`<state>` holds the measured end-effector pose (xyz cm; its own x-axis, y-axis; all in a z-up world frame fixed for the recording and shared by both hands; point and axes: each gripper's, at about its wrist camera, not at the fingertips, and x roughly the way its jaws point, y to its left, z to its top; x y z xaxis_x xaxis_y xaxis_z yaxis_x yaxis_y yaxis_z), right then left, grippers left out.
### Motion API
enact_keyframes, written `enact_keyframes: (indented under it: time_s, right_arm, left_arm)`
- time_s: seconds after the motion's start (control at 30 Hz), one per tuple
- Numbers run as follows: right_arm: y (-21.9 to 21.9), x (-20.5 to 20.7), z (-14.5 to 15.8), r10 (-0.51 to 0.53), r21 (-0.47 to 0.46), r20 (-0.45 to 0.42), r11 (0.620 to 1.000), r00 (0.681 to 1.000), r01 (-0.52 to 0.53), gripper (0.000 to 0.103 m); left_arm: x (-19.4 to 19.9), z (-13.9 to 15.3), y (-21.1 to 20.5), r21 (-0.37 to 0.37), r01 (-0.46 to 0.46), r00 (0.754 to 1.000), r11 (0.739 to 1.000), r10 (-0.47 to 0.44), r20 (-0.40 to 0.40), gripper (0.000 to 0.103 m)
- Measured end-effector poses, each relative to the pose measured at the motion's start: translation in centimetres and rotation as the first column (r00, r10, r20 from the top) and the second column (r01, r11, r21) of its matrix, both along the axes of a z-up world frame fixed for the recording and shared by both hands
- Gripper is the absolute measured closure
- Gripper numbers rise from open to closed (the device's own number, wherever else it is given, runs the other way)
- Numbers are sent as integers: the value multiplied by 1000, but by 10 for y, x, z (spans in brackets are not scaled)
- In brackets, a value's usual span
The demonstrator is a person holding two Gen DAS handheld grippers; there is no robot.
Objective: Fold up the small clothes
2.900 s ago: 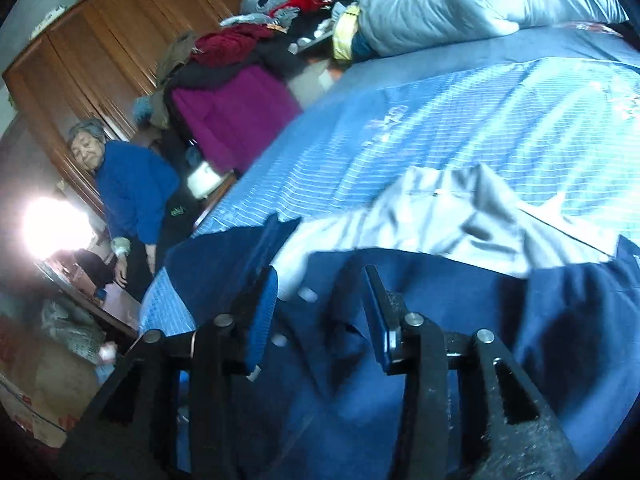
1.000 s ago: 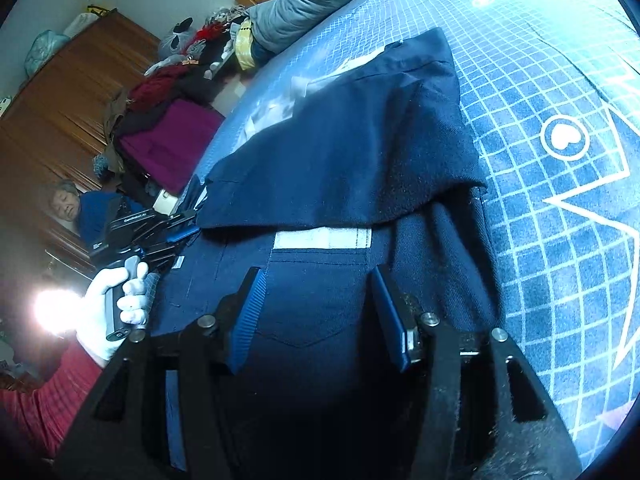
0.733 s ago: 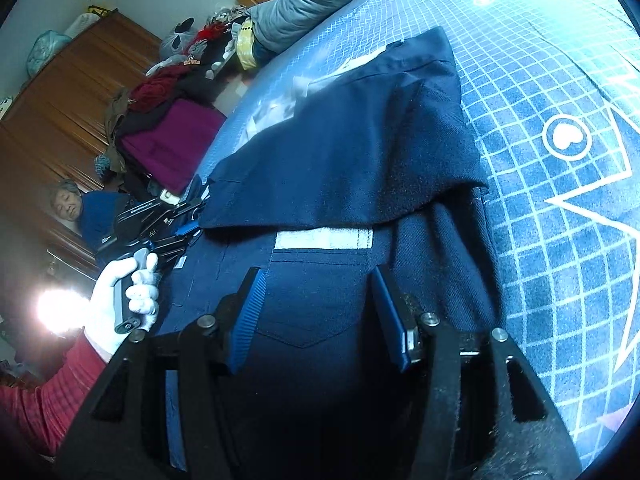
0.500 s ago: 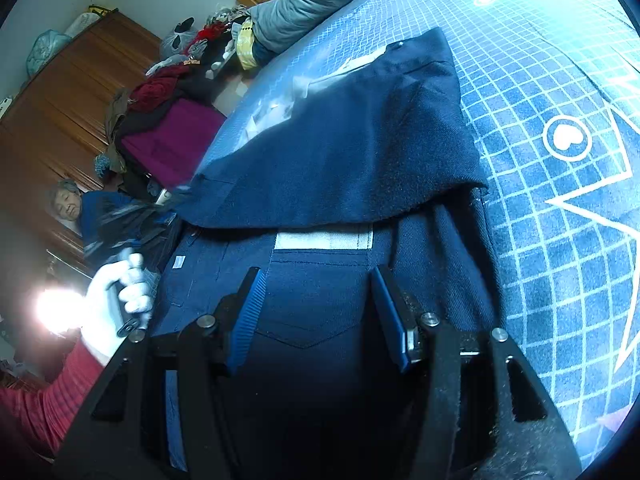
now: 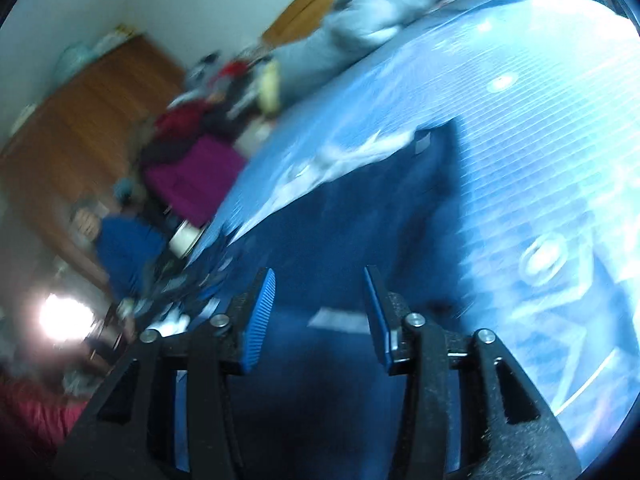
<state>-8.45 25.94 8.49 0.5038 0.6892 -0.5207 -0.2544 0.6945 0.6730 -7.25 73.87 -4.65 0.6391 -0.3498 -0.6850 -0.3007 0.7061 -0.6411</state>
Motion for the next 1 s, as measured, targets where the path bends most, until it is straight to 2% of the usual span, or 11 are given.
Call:
enact_keyframes:
  time_s: [0.07,0.1,0.17,0.23,0.33,0.37,0.43,0.57,0.67,0.87,1.0]
  right_arm:
    - [-7,27,-39,-34,-113,-149,993,988,17,69]
    - [-12,33,-61,-46,-136,-237,991,971,14,103]
    - [-29,29,-58,-91,-125,-244,990,966,61,103]
    - [-34,11,-43,-129,-222,-199,971,972,84,93]
    - [-30,-23,-29,-86,-204,-177,978,980,48,87]
    - [-21,-36,-23,-50,-201,-162,979,986,16,82]
    - [4,-58,-13,25,-201,-134,978,991,-52,60]
    - [71,-74,-17,168,-247,-133,949,977,-196,49]
    - [103,-65,-27,191,-251,-163,941,968,-228,48]
    - [112,-51,-41,166,-246,-162,948,973,-203,43]
    - [119,-59,-40,167,-263,-131,944,977,-197,40]
  left_arm:
    - [0,0,4,-17,-9,1000,1000,9,0,82]
    - [-2,1,9,-28,-14,1000,999,14,0,82]
    - [-15,12,23,-51,-48,999,998,48,16,82]
    - [-36,34,49,-54,-85,992,995,90,86,80]
    - [-84,57,109,-24,-200,968,979,201,147,58]
    - [-102,59,132,-11,-252,957,968,251,145,54]
    - [-141,53,186,-18,-356,927,934,356,122,53]
    - [-194,21,268,-9,-495,868,869,495,29,52]
    - [-196,7,301,-59,-486,872,872,488,31,56]
    - [-157,4,338,-51,-473,879,880,474,37,52]
    - [-137,1,357,-33,-501,864,865,502,33,54]
